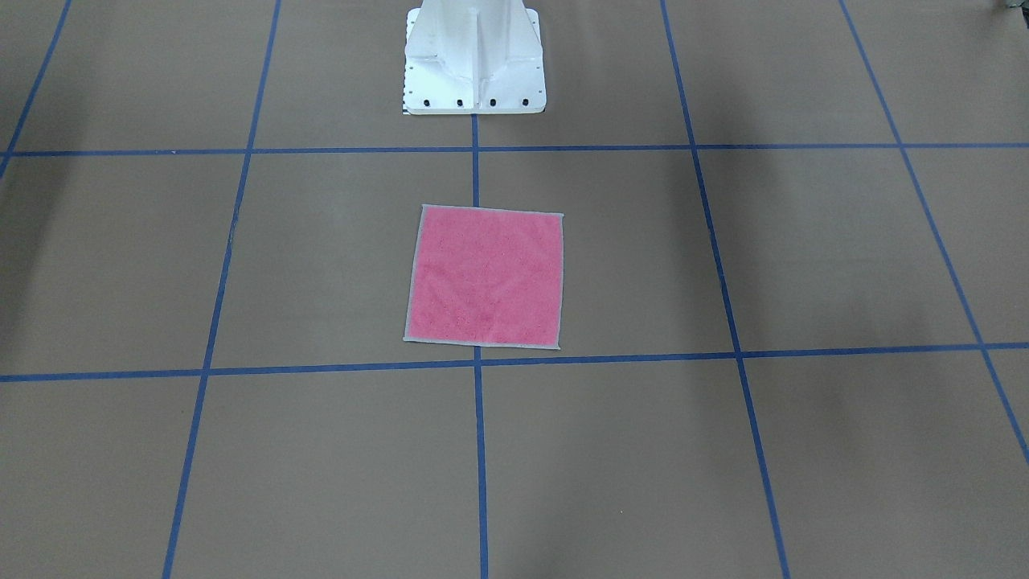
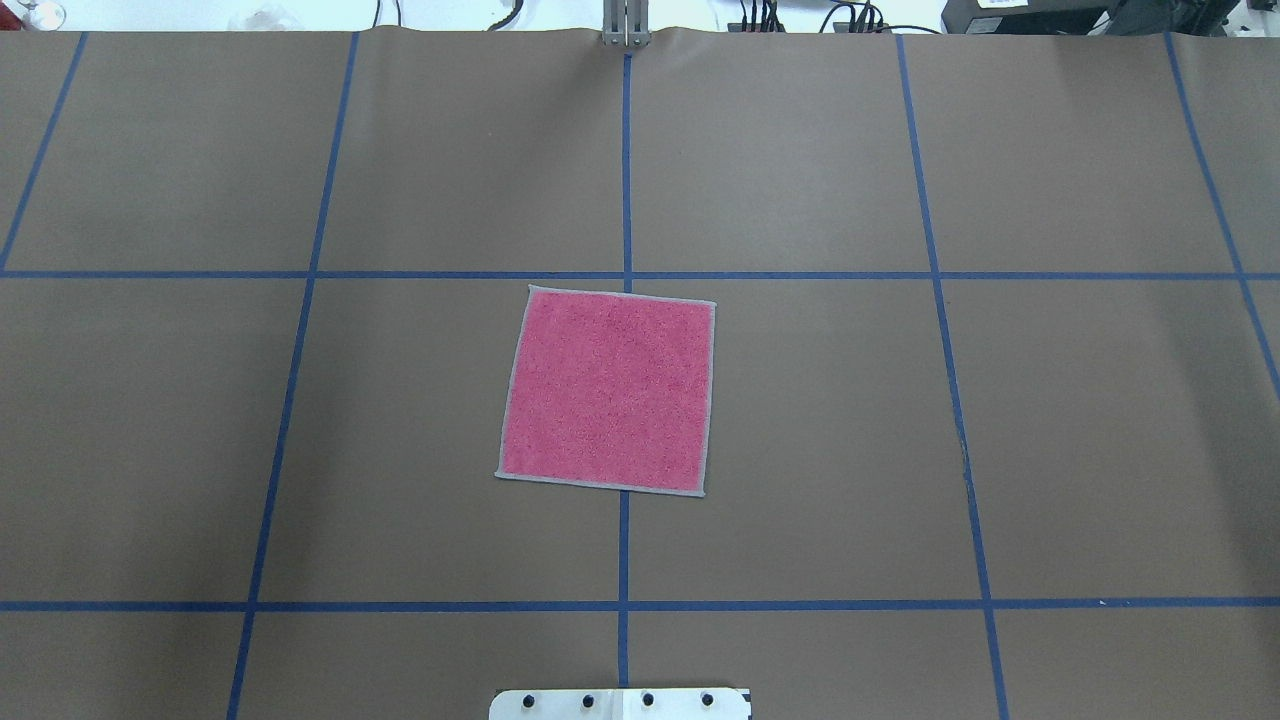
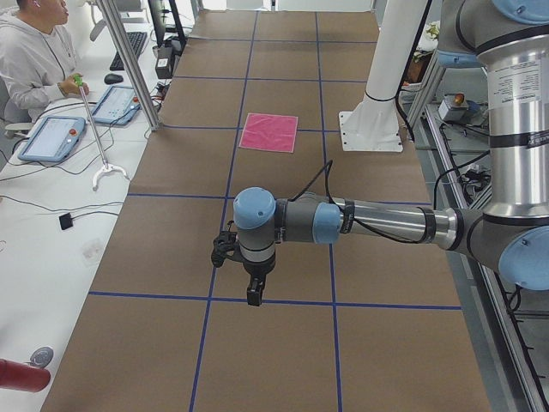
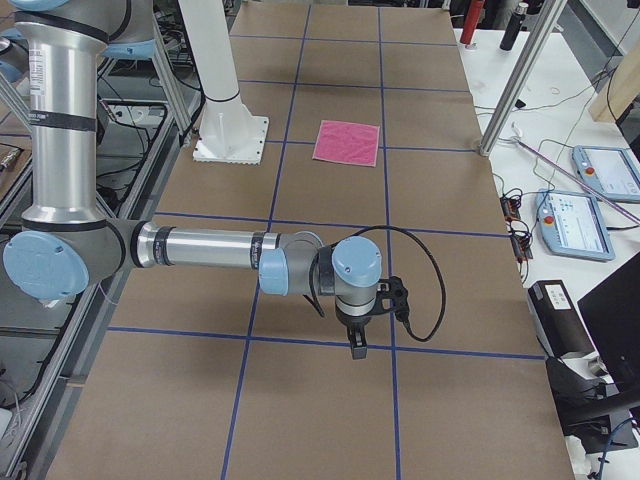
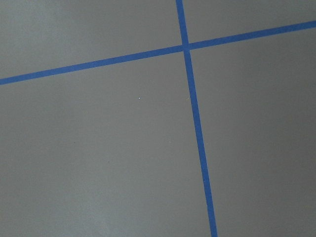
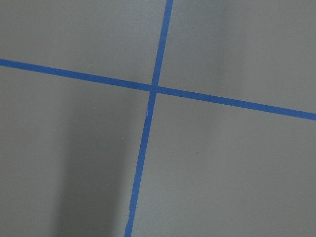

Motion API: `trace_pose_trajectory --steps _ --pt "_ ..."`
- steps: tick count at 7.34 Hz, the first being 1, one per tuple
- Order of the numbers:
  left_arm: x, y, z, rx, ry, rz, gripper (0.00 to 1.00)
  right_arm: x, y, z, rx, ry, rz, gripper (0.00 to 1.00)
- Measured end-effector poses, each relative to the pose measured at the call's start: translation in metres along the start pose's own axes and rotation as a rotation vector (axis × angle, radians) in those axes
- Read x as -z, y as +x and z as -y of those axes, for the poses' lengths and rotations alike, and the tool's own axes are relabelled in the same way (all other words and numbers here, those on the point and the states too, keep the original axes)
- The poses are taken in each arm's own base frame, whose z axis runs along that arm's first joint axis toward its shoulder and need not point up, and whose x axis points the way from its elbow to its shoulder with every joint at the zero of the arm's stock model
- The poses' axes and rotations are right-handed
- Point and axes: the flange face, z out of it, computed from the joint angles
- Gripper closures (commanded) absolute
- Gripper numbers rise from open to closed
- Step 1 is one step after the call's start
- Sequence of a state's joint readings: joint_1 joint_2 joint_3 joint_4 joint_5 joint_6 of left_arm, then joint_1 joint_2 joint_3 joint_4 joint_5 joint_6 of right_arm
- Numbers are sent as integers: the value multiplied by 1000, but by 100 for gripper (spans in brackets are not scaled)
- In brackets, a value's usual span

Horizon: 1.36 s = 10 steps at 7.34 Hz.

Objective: Fold towel twice with both arms

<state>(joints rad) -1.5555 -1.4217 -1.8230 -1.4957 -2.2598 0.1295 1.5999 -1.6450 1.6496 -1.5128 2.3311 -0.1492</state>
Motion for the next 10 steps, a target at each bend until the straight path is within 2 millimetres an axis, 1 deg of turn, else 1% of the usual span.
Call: trace_pose_trajectory --steps 1,2,3,4,5,6,7,8,9,10 --pt "8 6 7 -15 23 0 0 5 -5 5 13 12 -2 0" --pt "18 14 16 -44 59 2 0 14 -12 16 32 31 -6 0" --pt "29 22 27 -92 116 6 0 23 -24 30 55 52 -5 0" --pt "44 32 46 -164 201 11 0 32 -41 43 87 79 3 0" --pt "57 45 70 -233 276 -5 0 39 -61 53 123 108 21 0" --pt "63 60 91 -277 309 -72 0 40 -86 61 127 123 46 0" --pt "66 78 114 -305 315 -152 0 38 -122 72 83 126 75 0" --pt "65 91 134 -328 314 -196 0 36 -159 82 31 135 103 0" --pt "63 97 145 -335 314 -217 0 29 -193 90 -9 149 132 0" --pt "62 113 150 -322 318 -235 0 18 -232 96 -53 170 156 0"
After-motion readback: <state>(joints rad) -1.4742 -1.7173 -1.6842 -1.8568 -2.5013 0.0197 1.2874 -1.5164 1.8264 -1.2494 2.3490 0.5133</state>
